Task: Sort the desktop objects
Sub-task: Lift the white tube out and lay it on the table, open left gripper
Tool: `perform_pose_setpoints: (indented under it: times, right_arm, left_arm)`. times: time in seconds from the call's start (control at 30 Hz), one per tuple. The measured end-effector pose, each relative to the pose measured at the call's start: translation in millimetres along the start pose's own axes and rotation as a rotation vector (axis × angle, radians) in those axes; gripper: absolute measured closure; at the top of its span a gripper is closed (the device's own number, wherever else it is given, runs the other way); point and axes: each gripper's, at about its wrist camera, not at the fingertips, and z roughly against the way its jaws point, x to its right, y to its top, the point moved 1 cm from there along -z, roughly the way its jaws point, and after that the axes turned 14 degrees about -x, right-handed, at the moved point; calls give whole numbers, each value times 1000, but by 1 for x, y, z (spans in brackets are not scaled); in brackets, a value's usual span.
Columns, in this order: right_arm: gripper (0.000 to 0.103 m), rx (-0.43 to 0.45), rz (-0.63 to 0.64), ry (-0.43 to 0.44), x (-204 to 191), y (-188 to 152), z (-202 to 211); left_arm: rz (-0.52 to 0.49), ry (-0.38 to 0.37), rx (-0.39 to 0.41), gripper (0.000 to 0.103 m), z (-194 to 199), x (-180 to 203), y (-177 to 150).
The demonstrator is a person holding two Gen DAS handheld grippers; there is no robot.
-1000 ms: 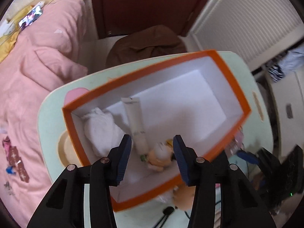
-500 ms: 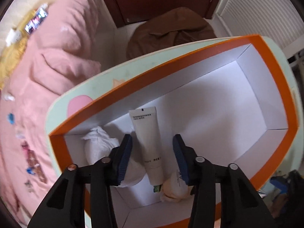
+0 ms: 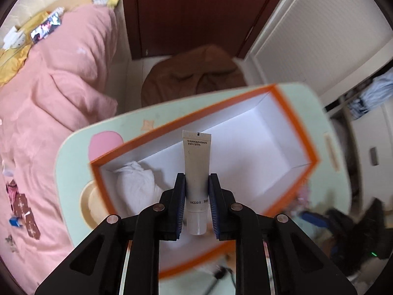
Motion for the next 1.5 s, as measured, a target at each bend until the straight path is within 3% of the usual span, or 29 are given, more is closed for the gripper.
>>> perform_pose_setpoints:
  times: [0.17,0.43,0.63,0.83,0.9,0.97,1.0,1.17,1.27,1.43,1.5]
  right_arm:
    - [49,0,-4,-8,0,-2,-1]
    - [49,8,11,-38,0,-3,-2]
    - [49,12,15,-53,0,-4,-4]
    - [49,14,33,-72,-1,1,-6]
    - [49,16,32,-79,-2,4,-6]
    - [49,15,26,-79,-3,6,-6]
    - [49,14,22,-78,-3,7,-7]
    - [49,9,19,-75,-8,15,-5]
    - [48,8,38,-84,-12,21,-2]
    - [41,18,93,-102,-20,47,8]
    - [40,5,107,-89,-24,61,9]
  left_arm:
    - [-16,-70,83,83,34,5,-36]
    - [87,-113,91,83,-1,-7,-106]
    - [147,-83,98,83,-35,-12,-146]
    - [143,-21,113,83,-61,-7,-151]
    - [140,-8,131,74,-61,-3,-149]
    - [137,4,150,34,-61,1,-147]
    - [137,20,168,27,-61,4,-147]
    - [117,110,210,26,-66,15,-148]
    - [111,184,275,26,-68,23,-155]
    - [82,345,350,19,-71,31,-169]
    - [78,356,379,18,-70,30,-173]
